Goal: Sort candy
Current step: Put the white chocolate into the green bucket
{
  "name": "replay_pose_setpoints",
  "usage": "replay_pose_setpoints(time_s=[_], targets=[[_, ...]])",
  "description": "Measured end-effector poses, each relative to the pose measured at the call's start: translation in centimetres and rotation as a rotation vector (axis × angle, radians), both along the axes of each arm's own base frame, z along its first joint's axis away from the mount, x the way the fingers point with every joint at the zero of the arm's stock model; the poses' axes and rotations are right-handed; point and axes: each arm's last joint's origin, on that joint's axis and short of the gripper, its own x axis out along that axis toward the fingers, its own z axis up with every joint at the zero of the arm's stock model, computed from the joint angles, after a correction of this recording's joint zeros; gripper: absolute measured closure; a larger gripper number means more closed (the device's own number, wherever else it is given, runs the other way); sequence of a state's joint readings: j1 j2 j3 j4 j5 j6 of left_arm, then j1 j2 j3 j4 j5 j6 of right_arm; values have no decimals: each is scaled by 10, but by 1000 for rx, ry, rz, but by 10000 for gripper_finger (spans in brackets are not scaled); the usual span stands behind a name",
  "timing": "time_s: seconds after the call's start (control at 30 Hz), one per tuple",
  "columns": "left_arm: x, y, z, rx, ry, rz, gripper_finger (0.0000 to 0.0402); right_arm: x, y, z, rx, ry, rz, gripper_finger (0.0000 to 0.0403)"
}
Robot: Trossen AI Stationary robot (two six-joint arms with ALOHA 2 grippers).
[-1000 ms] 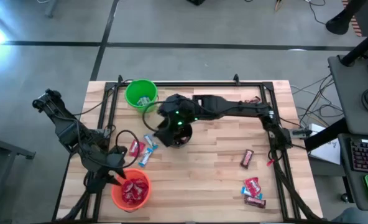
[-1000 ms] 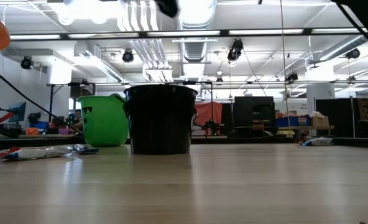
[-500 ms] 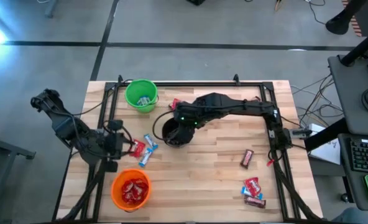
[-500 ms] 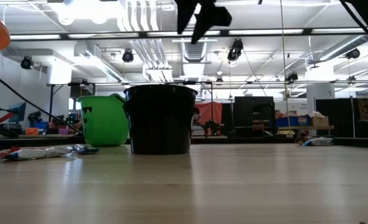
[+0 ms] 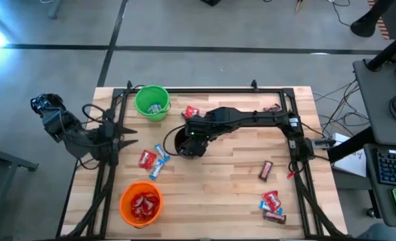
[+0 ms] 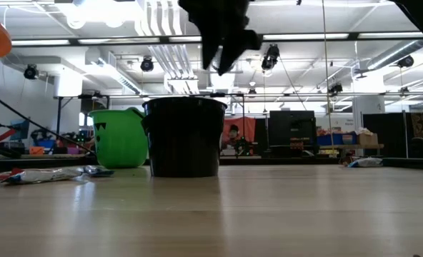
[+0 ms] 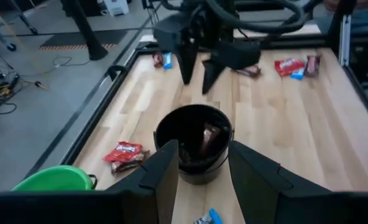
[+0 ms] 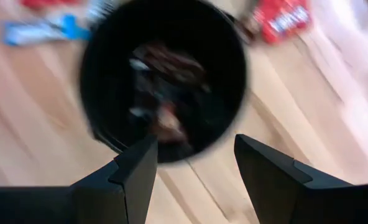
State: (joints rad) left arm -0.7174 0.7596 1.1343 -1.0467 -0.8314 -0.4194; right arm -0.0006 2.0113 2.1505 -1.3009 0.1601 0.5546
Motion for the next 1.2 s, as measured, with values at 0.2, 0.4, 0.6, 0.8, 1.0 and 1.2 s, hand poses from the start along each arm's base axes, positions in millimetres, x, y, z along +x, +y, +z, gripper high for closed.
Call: replay_pose_setpoints(time_s=[0.2, 0.4, 0.6, 0.8, 1.0, 1.2], targets=[[-3, 5, 3, 11, -52, 68, 278, 18, 2, 6, 15, -183, 122, 195], [-3, 7, 5, 31, -104, 158, 278, 23, -9, 13, -7, -257, 138, 195], [-4, 9, 6, 37, -138, 217, 278, 41, -16, 2, 61, -338, 195, 195], [-4, 10, 6, 24, -157, 247, 278, 59, -17, -7, 123, -444, 322, 195], [-5, 12, 7, 39, -189, 296, 278, 64, -20, -6, 148, -510, 384, 195], [-6, 13, 8, 12, -206, 313, 278, 64, -28, -6, 129, -513, 381, 195]])
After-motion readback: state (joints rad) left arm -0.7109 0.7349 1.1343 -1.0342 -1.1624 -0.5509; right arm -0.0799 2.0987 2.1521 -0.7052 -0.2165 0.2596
